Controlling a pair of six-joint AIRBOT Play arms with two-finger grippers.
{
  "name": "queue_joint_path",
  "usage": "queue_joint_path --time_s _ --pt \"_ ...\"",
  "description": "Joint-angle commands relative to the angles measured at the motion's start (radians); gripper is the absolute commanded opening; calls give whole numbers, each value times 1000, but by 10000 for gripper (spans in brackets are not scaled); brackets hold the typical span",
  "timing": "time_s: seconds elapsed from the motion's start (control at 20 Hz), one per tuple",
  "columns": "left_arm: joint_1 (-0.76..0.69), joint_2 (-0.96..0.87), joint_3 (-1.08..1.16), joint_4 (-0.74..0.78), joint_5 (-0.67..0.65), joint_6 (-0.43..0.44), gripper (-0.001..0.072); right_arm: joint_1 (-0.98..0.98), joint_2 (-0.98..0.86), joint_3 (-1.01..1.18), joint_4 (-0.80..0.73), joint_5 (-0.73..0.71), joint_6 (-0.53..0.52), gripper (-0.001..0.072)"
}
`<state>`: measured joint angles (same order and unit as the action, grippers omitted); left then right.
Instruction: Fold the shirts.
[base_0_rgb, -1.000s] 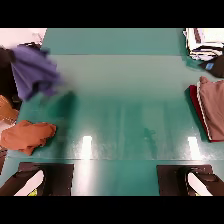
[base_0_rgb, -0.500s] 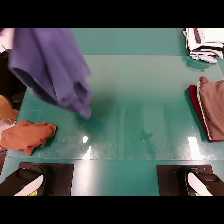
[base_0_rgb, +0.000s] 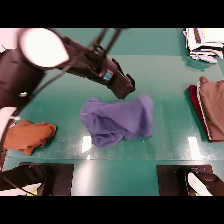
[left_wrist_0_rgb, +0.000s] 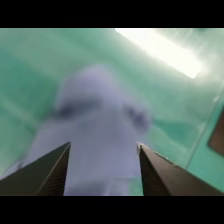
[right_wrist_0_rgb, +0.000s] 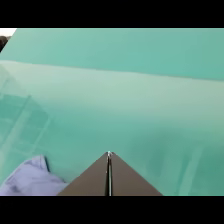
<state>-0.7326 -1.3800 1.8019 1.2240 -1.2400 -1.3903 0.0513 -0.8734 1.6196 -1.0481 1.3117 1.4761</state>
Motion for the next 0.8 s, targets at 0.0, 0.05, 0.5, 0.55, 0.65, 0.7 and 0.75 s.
queue_joint_path --time_s 0.0,0.05,0.5,0.55,0.65,0.7,0.75 --pt "69 -37 1 77 -109 -27 492 1 0 1 0 48 0 18" --pt "128 -21 -3 103 -148 -35 493 1 0 1 0 55 0 18" --pt "613 133 -633 20 23 -50 493 1 -1 1 0 53 0 18" --pt "617 132 -716 0 103 -50 493 1 -1 1 0 53 0 17" --pt "617 115 -832 -79 241 -49 494 1 -6 1 2 51 0 18" --pt "617 97 -864 -130 286 -43 494 1 -6 -3 0 53 0 18" --pt "617 76 -883 -190 312 -16 494 1 -2 -14 0 49 0 18"
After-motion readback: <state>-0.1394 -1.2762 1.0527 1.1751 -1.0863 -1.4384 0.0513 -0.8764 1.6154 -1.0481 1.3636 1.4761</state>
